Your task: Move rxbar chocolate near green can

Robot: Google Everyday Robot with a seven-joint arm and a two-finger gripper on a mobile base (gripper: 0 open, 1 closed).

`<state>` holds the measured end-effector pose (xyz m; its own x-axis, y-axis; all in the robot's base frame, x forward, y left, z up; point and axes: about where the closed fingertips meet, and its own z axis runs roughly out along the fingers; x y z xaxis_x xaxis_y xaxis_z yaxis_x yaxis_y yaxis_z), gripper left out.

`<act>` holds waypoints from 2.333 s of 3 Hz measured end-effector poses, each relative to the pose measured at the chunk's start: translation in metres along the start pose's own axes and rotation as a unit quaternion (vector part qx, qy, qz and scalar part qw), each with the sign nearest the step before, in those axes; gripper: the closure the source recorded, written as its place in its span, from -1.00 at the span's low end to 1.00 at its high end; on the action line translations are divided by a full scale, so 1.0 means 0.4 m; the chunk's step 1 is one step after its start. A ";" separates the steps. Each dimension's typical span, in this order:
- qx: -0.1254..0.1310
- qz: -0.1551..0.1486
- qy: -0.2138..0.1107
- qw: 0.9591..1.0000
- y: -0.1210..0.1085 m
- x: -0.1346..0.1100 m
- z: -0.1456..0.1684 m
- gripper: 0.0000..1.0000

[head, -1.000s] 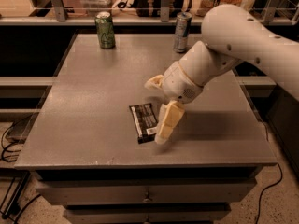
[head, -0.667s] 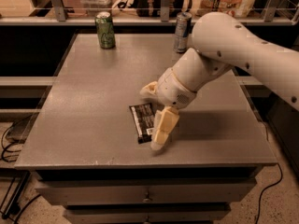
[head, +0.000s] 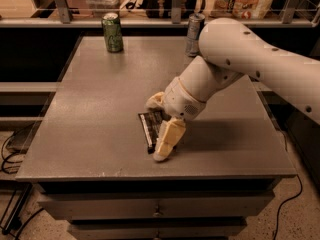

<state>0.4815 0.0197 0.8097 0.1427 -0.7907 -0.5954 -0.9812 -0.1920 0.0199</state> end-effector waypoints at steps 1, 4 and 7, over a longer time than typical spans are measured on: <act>0.000 0.000 0.000 1.000 0.000 -0.009 -0.013 0.31; 0.055 0.022 -0.030 0.998 -0.058 -0.038 -0.085 1.00; 0.233 0.076 -0.149 0.958 -0.381 -0.065 -0.343 1.00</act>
Offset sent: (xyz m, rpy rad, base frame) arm 0.0172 -0.0058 0.0209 0.0087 -0.0573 -0.0805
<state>0.6452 -0.0102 0.9324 0.0179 -0.5747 -0.8182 -0.9491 0.2475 -0.1946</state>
